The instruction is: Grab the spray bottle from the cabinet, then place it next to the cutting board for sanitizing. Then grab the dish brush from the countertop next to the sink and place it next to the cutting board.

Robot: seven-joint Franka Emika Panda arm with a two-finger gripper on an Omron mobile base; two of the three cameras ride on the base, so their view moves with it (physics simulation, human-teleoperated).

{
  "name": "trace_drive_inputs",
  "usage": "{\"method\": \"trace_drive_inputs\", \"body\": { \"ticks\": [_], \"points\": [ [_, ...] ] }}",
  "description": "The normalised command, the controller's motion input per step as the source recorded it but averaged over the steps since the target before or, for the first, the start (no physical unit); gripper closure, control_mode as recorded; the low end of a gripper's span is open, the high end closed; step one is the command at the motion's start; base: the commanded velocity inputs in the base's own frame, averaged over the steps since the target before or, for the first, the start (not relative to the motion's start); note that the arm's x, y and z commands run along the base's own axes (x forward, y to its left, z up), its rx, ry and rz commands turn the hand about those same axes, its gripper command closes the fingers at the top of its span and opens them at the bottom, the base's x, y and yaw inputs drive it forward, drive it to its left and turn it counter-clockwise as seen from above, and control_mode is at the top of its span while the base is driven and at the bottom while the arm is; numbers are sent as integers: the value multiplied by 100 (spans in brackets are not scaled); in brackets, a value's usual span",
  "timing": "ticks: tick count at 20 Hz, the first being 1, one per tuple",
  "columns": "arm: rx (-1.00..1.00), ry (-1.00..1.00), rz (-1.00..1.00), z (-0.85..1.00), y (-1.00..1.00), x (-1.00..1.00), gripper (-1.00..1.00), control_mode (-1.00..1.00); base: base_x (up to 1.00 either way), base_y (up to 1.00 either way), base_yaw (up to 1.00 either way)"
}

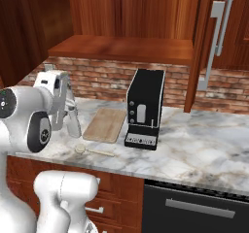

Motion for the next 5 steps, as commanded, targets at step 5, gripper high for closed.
{"method": "trace_drive_inputs", "body": {
  "ticks": [5],
  "points": [
    [-1, -35, 0, 100, 0, -80, -100, -100, 0, 0, 0]
  ]
}}
